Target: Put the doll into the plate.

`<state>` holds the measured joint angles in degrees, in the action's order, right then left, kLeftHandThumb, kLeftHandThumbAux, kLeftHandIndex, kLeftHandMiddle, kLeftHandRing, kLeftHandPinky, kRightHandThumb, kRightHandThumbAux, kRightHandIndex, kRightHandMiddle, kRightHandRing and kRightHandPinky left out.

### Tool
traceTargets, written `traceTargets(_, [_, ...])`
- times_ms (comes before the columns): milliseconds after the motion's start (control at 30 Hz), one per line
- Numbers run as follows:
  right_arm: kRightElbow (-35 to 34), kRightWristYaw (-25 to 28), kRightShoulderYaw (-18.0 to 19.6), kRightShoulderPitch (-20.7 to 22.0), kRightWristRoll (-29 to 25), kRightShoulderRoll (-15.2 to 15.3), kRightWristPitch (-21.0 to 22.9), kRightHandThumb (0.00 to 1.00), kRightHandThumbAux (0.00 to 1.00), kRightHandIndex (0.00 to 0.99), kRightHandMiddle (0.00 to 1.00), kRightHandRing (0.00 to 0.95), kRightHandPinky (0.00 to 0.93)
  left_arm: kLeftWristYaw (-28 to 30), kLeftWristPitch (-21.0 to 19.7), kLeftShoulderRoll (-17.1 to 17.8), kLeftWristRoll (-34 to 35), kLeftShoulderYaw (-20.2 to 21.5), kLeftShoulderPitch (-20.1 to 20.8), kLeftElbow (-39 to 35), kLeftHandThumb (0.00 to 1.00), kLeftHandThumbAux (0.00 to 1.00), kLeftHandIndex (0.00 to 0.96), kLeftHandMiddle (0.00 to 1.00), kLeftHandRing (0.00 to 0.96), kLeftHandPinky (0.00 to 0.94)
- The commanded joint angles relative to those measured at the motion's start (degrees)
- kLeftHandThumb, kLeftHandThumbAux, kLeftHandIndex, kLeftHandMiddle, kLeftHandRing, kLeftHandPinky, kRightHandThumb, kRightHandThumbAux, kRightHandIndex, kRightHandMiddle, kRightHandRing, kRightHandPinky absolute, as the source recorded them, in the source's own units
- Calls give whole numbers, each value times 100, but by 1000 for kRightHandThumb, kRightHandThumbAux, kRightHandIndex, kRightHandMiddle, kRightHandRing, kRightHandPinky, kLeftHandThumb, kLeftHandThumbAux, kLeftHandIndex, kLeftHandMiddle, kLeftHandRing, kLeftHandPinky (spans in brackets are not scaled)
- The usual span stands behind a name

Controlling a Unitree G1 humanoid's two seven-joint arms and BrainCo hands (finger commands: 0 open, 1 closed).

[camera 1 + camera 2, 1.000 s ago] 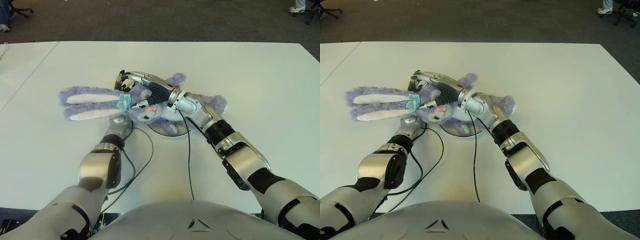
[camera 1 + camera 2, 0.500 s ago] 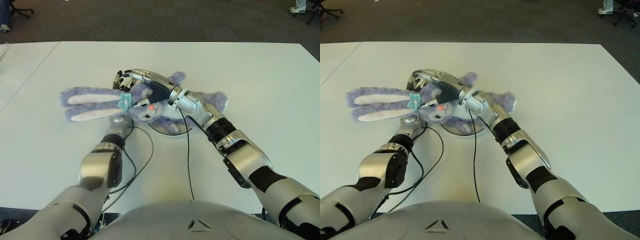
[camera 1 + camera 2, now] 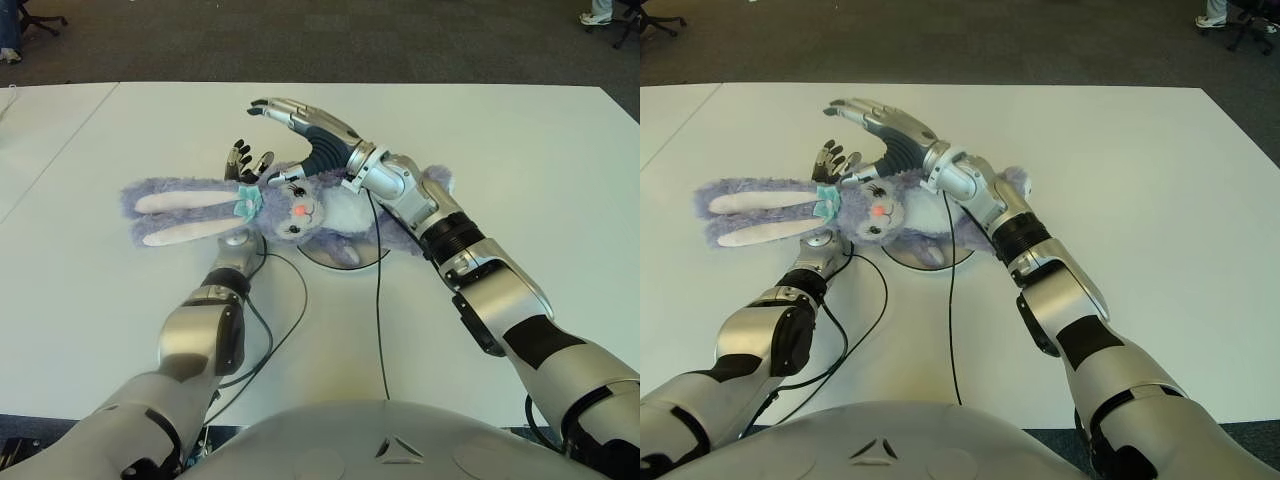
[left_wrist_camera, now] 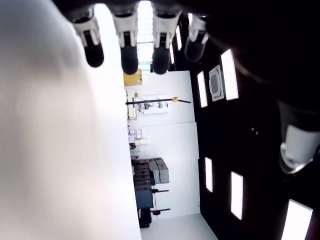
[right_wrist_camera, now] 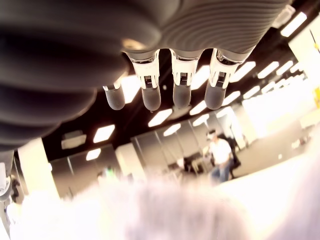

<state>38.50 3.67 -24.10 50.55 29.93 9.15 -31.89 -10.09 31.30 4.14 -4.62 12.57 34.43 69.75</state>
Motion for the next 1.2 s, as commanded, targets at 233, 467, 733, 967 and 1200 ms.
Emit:
traceTargets(233, [221,-169,360,412,-188,110,-57,67,418,3,0,0,0,258,-627,-393,43,14,-1319,801,0,452,76,137,125,98])
traceTargets(467, [349,-228,551,571,-285,163,-65,36,409,0,0,0,14,307,-611,-397,69,35,-1323,801,0,466,79,140,127,102])
traceTargets(733, [584,-248,751,774,-412,197,-154,23,393,0,0,0,6,323,-597,-395,79,52,-1334,807,0,471,76,137,125,99])
traceTargets(967, [933,135,1289,1332,-851,702,273,0,340,0,0,0,0,268,-642,-400,53,31,-1331,814,0,452,80,141,123,80])
traceTargets(1200, [1108,271,1527,1594,-976,983,604,0,343,0,4,0,0,291,-600,-410,47,21,-1336,815,0,453,70,124,113,91])
